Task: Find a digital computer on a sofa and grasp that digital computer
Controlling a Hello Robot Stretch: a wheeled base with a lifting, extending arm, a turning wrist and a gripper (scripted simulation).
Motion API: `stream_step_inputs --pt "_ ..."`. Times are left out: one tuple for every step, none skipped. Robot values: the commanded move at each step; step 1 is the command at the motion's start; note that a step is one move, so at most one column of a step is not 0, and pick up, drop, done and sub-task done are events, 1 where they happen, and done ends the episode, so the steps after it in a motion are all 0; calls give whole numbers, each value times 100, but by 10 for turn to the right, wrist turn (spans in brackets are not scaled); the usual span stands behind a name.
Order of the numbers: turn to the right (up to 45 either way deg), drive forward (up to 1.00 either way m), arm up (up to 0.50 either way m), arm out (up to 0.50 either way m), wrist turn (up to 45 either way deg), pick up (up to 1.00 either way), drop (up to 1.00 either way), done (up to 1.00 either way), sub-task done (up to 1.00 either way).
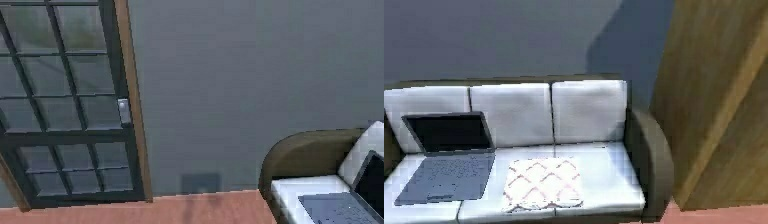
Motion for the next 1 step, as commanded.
stream_step_inputs --pt "-360 0 0 0 0 0 0 0 0"
